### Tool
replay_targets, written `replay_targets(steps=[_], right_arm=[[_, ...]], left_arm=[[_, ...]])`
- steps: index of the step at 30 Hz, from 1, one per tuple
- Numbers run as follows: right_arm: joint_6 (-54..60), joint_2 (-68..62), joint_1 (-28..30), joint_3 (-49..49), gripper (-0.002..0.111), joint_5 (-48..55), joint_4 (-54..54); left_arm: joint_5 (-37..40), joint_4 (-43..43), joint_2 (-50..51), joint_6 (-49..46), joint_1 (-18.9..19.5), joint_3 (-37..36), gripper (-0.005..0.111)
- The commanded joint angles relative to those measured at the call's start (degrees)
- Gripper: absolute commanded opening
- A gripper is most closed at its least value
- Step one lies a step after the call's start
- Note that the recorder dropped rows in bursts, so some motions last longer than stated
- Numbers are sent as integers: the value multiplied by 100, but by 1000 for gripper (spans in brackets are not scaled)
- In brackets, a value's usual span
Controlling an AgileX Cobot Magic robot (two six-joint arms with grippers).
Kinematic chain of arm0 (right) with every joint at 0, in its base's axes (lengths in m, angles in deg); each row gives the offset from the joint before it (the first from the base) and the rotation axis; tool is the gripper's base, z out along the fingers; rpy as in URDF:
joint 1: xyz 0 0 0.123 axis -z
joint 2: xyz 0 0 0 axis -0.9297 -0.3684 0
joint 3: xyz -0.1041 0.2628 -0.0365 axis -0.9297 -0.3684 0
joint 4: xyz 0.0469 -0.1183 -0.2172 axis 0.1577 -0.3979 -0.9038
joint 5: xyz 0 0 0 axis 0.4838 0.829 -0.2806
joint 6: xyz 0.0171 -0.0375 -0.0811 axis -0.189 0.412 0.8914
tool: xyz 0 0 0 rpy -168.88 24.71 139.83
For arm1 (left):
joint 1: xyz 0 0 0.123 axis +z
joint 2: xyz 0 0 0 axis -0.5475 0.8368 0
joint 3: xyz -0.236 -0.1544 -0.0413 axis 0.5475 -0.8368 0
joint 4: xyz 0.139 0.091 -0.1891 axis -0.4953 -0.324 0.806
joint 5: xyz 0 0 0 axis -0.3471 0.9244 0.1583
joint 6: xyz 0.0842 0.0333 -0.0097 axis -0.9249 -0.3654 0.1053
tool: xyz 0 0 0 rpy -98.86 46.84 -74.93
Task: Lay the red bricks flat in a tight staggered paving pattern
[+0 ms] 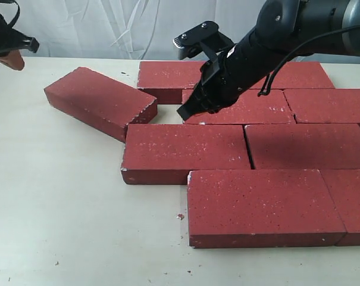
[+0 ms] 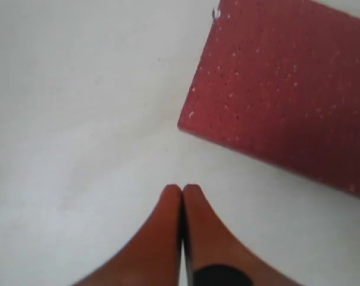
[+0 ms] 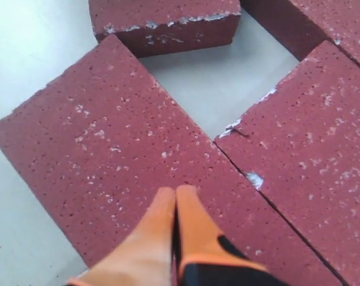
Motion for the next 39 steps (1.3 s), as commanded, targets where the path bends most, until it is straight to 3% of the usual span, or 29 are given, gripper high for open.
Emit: replay_targets(steps=[1, 6, 9, 14, 17, 24, 28, 39], right_arm=[[50, 32, -9, -30, -1, 61, 369], [170, 19, -9, -30, -1, -289, 647], [603, -157, -108, -30, -1, -1267, 845], [603, -828, -296, 673, -1, -1179, 664], [442, -1351, -308, 1460, -1, -488, 516], [-1245, -2491, -353, 3361, -1, 985, -1172], [-1345, -3031, -378, 4085, -1, 1475, -1220], [-1418, -3522, -470, 4528, -1, 1514, -1302]], left_arm=[[-2314, 665, -547, -45, -8, -1586, 0], [-3716, 1400, -624, -1153, -30, -2714, 0], [-5278, 1880, -624, -1086, -30, -2850, 0], [-5730, 1664, -602, -1086, -90, -2829, 0], [-5490, 1517, -478, -1065, -90, -2658, 0], [-4521, 1530, 353, -1057, -111, -1655, 0], [-4651, 1661, 744, -1057, -125, -1313, 0], [-4433, 1785, 1127, -1057, -160, -1033, 0]])
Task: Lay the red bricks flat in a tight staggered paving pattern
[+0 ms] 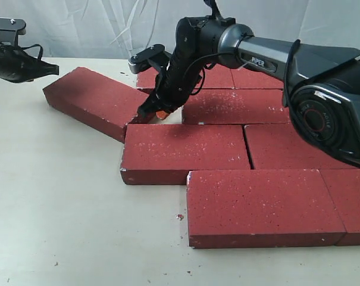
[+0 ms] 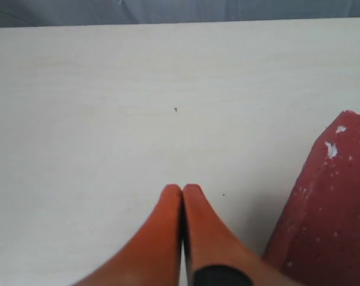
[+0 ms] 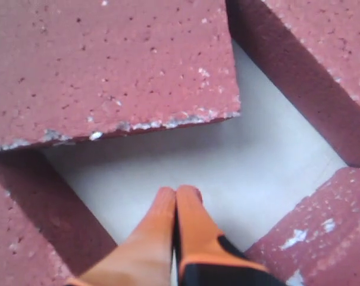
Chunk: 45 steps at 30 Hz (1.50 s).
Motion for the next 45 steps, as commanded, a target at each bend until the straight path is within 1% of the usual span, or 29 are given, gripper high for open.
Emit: replay_targets(steps=[1, 5, 7, 13, 20, 25, 28, 31, 34, 38, 41, 45], right_arm=[[-14, -23, -68, 67, -1, -238, -40], [-14, -54, -128, 75, -1, -413, 32], [-14, -67, -147, 75, -1, -412, 107], [-14, -67, -140, 75, -1, -412, 163], [25, -67, -140, 75, -1, -607, 222], [36, -77, -140, 75, -1, -849, 321], [68, -102, -140, 75, -1, -1072, 588], [350, -156, -140, 75, -1, -1290, 1046], [613, -238, -140, 75, -1, -1385, 1400], [673, -252, -140, 75, -1, -1435, 1446], [673, -252, -140, 75, -1, -1447, 1446], [673, -252, -140, 75, -1, -1507, 1539]], left_arm=[[182, 35, 38, 15, -86, 146, 0], [87, -3, 48, -9, -226, 157, 0], [-101, -18, 72, -9, -245, 157, 0], [-230, -18, 381, 3, -259, 244, 0], [124, -49, 442, 3, -259, 377, 0], [421, -531, 442, 3, -259, 387, 0], [435, -891, 431, 3, -246, 387, 0], [477, -936, 409, 12, -128, 387, 0], [744, -936, 336, 12, 17, 387, 0], [1181, -945, 197, 12, 149, 387, 0], [1499, -949, 141, 12, 158, 387, 0], [1972, -1316, 141, 11, 161, 387, 0]])
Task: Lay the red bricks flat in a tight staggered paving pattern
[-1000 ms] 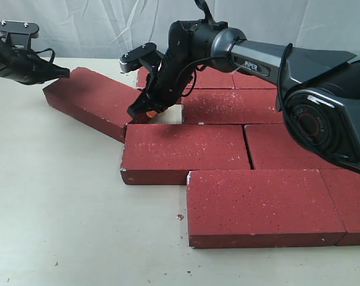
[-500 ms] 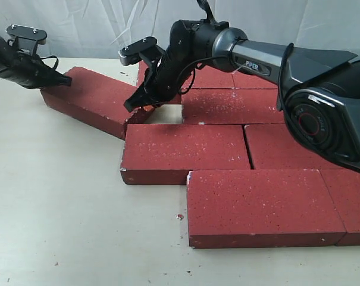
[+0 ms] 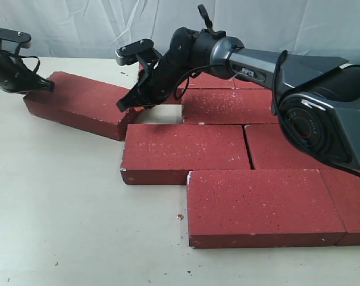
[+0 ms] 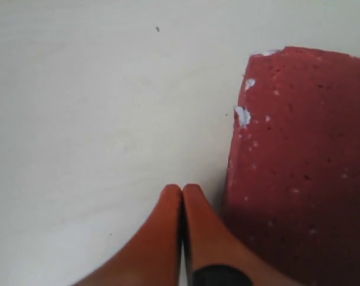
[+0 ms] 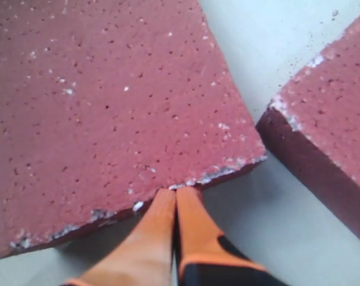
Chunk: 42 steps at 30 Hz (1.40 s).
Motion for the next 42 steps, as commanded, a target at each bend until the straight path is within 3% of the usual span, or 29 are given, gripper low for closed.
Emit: replay_targets(steps=[1, 15, 18, 23, 30, 32, 35, 38, 41, 42], right_arm=[[58, 16, -5, 24, -1, -238, 259], [454, 16, -265, 24, -1, -824, 398], [156, 16, -213, 24, -1, -547, -348], [-271, 27, -135, 24, -1, -481, -605], [-304, 114, -134, 24, -1, -210, -1107], [-546, 163, -99, 24, -1, -109, -1314], [-792, 230, -9, 24, -1, 217, -1563], [-792, 341, 17, 24, -1, 613, -1802], [-887, 592, 17, 24, -1, 1159, -2422], [-1004, 687, 25, 24, -1, 1339, -2547]], left_arm=[[611, -252, -69, 11, 1, 3, 0], [1231, 135, -69, 11, 293, 3, 0], [1614, 1039, -69, -510, 293, -178, 0], [1284, 1360, -371, -610, 527, -696, 0], [673, 1352, -1073, -721, 533, -1377, 0], [518, 1352, -1082, -721, 564, -1542, 0], [-304, 1402, -1096, -721, 581, -1888, 0], [-364, 1399, -1096, -744, 581, -1919, 0], [-420, 1851, -1096, -845, 544, -1919, 0], [-339, 2304, -1086, -1469, 500, -1919, 0]])
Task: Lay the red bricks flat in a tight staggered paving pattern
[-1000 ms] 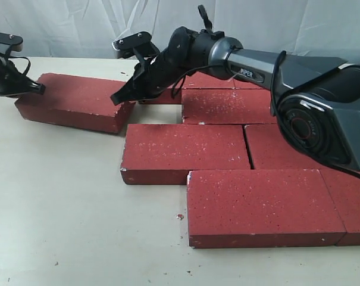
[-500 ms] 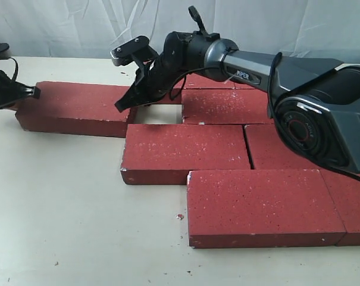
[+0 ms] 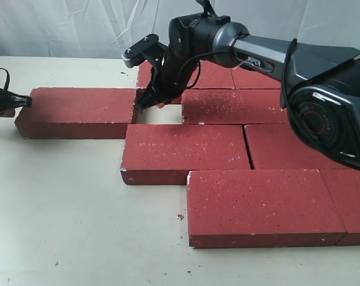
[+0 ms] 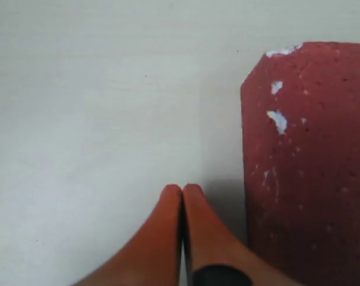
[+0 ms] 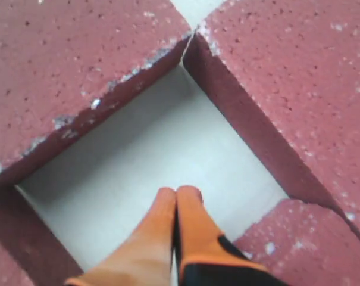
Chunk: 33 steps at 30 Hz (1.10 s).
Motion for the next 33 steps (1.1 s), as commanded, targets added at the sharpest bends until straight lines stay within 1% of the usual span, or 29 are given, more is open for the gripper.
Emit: replay_targets(steps=[1, 2, 3, 4, 5, 9, 10, 12, 16, 23, 26, 29, 31, 33], right_arm=[[-245, 351, 44, 24, -1, 560, -528], [-245, 418, 44, 24, -1, 737, -528], [-245, 455, 44, 24, -1, 832, -528], [-277, 540, 44, -4, -1, 943, -615], [-321, 613, 44, -75, -1, 968, -672], [-459, 1169, 44, -794, -1, 888, -993], [-496, 1326, 44, -1107, -1, 768, -1086], [-673, 1668, 44, -1667, -1, 455, -1308], [-1097, 2618, 44, -3077, -1, -554, -1721], [-1275, 4123, 90, -5138, -1, -1733, -1975], [-1274, 4608, 303, -5802, -1, -2533, -2016], [-1274, 4835, 616, -6222, -1, -3500, -1995], [-1274, 4863, 762, -6271, -1, -3595, -1871], [-1274, 4863, 826, -6271, -1, -3562, -1858]], left_arm=[[164, 1118, -36, -1271, -93, -8, 0], [385, 1940, -2, -2220, -128, 7, 0], [482, 2462, 6, -2730, -156, 7, 0], [615, 3163, 6, -3355, -157, 7, 0], [646, 3341, 6, -3492, -166, 7, 0], [888, 3395, 6, -3598, -166, 7, 0], [941, 3395, 6, -3598, -166, 7, 0], [1028, 3395, 6, -3598, -180, 7, 0], [1086, 3395, 6, -3598, -180, 7, 0], [1855, 3395, 6, -3598, -180, 7, 0], [1914, 3395, 6, -3598, -180, 7, 0], [1904, 3432, 6, -3586, -180, 7, 0], [1943, 3446, 6, -3586, -180, 7, 0], [1790, 3406, 6, -3586, -180, 7, 0]])
